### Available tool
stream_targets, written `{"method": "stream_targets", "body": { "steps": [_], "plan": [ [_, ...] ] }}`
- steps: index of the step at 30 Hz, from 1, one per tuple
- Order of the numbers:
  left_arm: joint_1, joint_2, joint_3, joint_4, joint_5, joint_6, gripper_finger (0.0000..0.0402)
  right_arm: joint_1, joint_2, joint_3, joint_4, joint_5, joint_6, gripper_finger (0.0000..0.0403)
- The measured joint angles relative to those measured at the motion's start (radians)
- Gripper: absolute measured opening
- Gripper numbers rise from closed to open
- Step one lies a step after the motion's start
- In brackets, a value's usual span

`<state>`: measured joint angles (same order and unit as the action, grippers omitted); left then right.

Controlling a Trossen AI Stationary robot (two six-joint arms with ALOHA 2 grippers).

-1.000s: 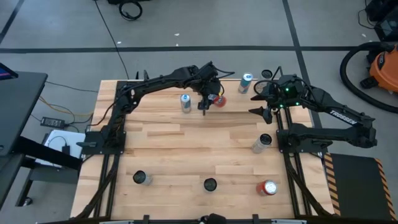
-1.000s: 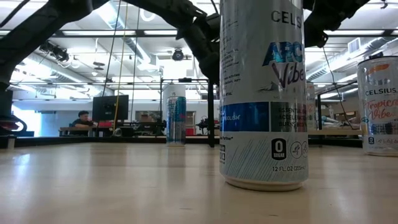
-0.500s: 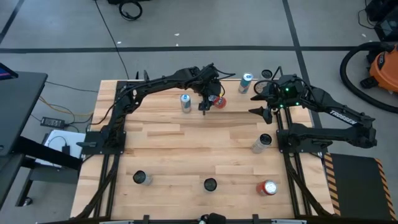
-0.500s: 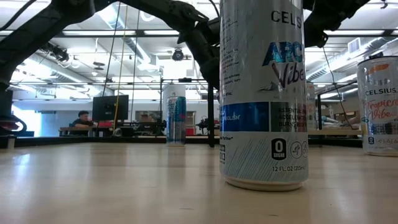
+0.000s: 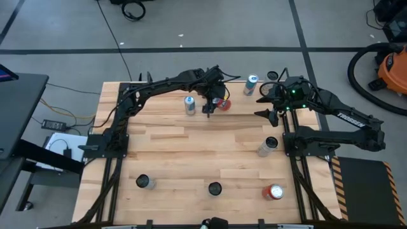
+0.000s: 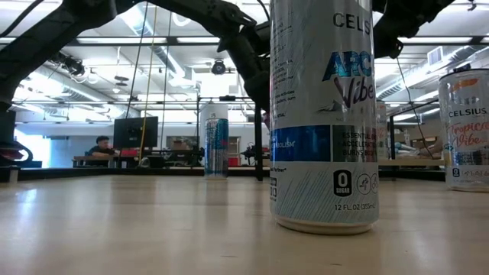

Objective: Place canned beverage on shelf
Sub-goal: Put the left red soda can on the shelf

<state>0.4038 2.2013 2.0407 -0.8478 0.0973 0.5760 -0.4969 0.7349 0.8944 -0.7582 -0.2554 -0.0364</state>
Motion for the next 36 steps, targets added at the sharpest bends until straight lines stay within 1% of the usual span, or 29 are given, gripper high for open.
{"method": "stream_targets", "body": {
  "steps": [3, 6, 13, 20, 23, 27, 36],
  "plan": [
    [0.0, 0.0, 0.005, -0.008, 0.0, -0.007, 0.0332, 0.0, 0.0, 0.0, 0.0, 0.0, 0.0, 0.0305],
    [0.001, 0.001, 0.032, -0.029, -0.001, -0.047, 0.0332, 0.0, 0.0, 0.0, 0.0, 0.0, 0.0, 0.0305],
    [0.002, 0.003, 0.104, -0.041, -0.008, -0.053, 0.0332, 0.0, 0.0, 0.0, -0.001, 0.0, 0.0, 0.0305],
    [0.002, 0.005, 0.106, -0.067, -0.008, -0.072, 0.0332, 0.0, 0.0, 0.0, -0.009, 0.0, 0.0, 0.0305],
    [0.002, 0.014, 0.105, -0.08, 0.007, -0.08, 0.0332, 0.0, 0.0, 0.0, -0.009, 0.0, 0.0, 0.0305],
    [0.002, 0.021, 0.105, -0.076, 0.029, -0.091, 0.0332, 0.0, 0.0, 0.0, -0.009, 0.0, 0.0, 0.0305],
    [0.019, 0.021, 0.105, -0.068, 0.035, -0.115, 0.0332, 0.0, 0.0, 0.0, -0.008, 0.0, 0.0, 0.0305]
  ]
}}
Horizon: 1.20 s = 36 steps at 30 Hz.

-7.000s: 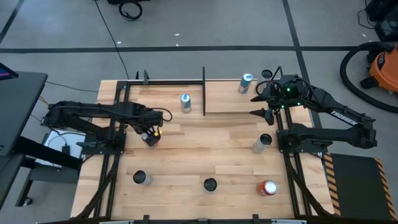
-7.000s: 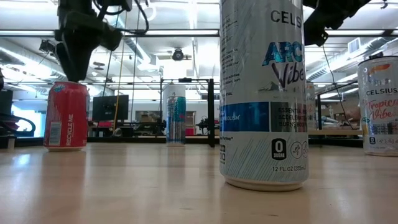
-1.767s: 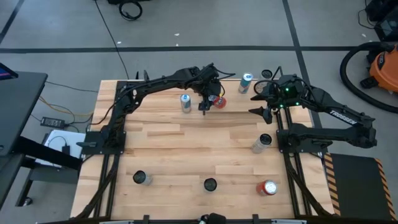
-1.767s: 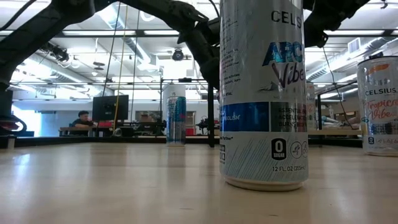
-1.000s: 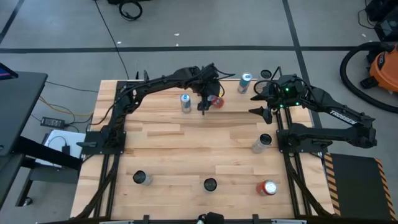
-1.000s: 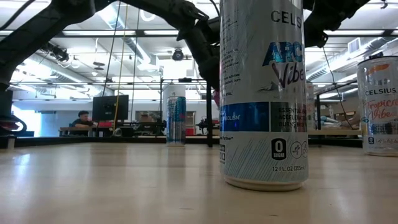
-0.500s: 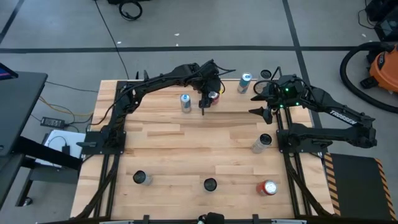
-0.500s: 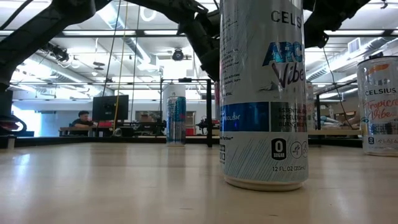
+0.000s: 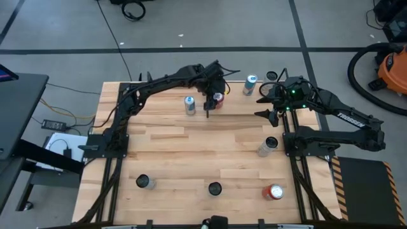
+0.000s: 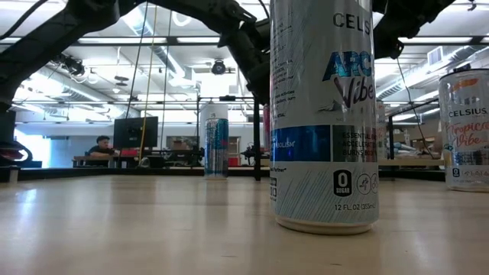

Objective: Place canned beverage on shelf
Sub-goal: Put the left red soda can on the shelf

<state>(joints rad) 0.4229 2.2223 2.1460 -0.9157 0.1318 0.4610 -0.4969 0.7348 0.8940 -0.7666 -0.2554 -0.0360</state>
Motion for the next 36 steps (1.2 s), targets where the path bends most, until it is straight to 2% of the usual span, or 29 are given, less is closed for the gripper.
{"method": "stream_targets", "body": {
  "steps": [36],
  "plan": [
    [-0.001, 0.029, 0.001, 0.015, 0.022, -0.056, 0.0332, 0.0, 0.0, 0.0, -0.002, 0.0, 0.0, 0.0305]
  ]
}}
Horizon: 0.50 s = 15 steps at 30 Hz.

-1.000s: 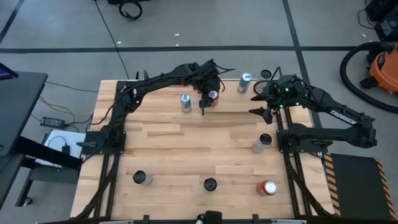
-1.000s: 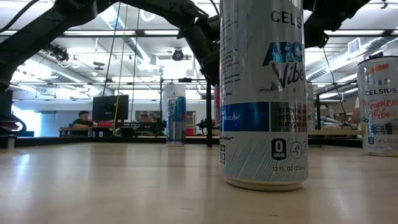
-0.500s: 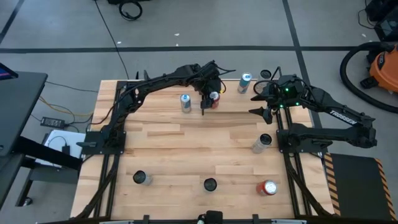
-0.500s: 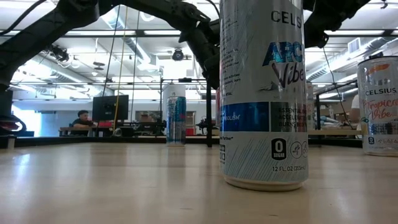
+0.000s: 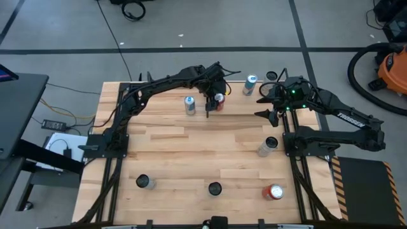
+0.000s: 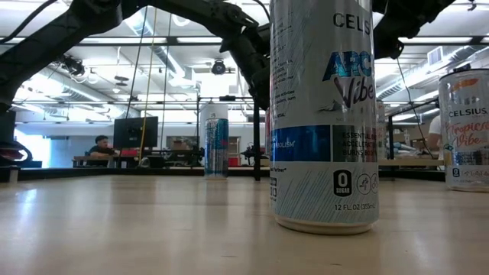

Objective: Place canned beverage on shelf
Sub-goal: Put the left red soda can on the shelf

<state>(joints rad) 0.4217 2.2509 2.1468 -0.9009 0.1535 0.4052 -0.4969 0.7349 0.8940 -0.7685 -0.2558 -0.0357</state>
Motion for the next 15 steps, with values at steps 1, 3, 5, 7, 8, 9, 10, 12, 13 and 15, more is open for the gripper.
{"method": "stream_targets", "body": {
  "steps": [1, 3, 5, 7, 8, 9, 10, 12, 13, 15],
  "plan": [
    [0.0, 0.0, 0.0, 0.0, 0.0, -0.002, 0.0332, 0.0, 0.0, 0.0, 0.0, 0.0, 0.0, 0.0305],
    [0.0, 0.0, 0.0, 0.001, 0.0, -0.006, 0.0332, 0.0, 0.0, 0.0, 0.0, 0.0, 0.0, 0.0305],
    [0.0, 0.0, 0.0, 0.0, 0.0, -0.011, 0.0332, 0.0, 0.0, 0.0, 0.0, 0.0, 0.0, 0.0305],
    [0.0, 0.0, 0.0, 0.0, 0.0, -0.013, 0.0332, 0.0, 0.0, 0.0, 0.0, 0.0, 0.0, 0.0305],
    [0.0, 0.0, 0.0, 0.0, 0.0, -0.009, 0.0332, 0.0, 0.0, 0.0, 0.0, 0.0, 0.0, 0.0305],
    [0.0, 0.0, 0.0, 0.0, 0.0, -0.002, 0.0332, 0.0, 0.0, 0.0, 0.0, 0.0, 0.0, 0.0305],
    [0.0, 0.0, 0.0, 0.0, 0.0, 0.002, 0.0332, 0.0, 0.0, 0.0, 0.0, 0.0, 0.0, 0.0305],
    [0.0, 0.0, 0.0, 0.0, 0.0, 0.004, 0.0332, 0.0, 0.0, 0.0, 0.0, 0.0, 0.0, 0.0305],
    [0.0, 0.0, 0.0, 0.0, 0.0, 0.004, 0.0332, 0.0, 0.0, 0.0, 0.0, 0.0, 0.0, 0.0305],
    [0.0, 0.001, 0.0, 0.0, 0.0, 0.003, 0.0332, 0.0, 0.0, 0.0, 0.0, 0.0, 0.0, 0.0305]
  ]
}}
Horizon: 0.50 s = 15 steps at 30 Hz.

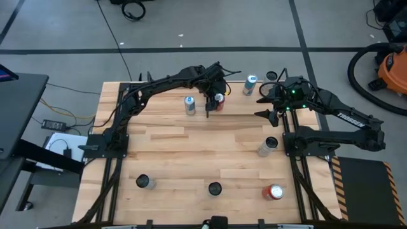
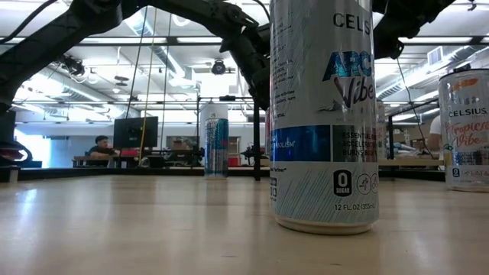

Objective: Place canned beverage on shelf
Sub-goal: Put the left red soda can on the shelf

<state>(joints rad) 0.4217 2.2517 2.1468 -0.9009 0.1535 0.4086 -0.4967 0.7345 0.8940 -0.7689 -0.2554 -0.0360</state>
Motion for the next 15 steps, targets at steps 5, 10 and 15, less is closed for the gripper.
{"method": "stream_targets", "body": {
  "steps": [5, 10, 15],
  "plan": [
    [-0.001, 0.0, 0.0, -0.001, -0.016, 0.004, 0.0332, 0.0, 0.0, 0.0, 0.0, 0.0, 0.0, 0.0305],
    [-0.001, 0.0, 0.0, -0.001, -0.019, 0.001, 0.0332, 0.0, 0.0, 0.0, 0.0, 0.0, 0.0, 0.0305],
    [-0.001, 0.0, 0.0, 0.005, -0.022, -0.025, 0.0332, 0.0, 0.0, 0.0, 0.0, 0.0, 0.0, 0.0305]
  ]
}}
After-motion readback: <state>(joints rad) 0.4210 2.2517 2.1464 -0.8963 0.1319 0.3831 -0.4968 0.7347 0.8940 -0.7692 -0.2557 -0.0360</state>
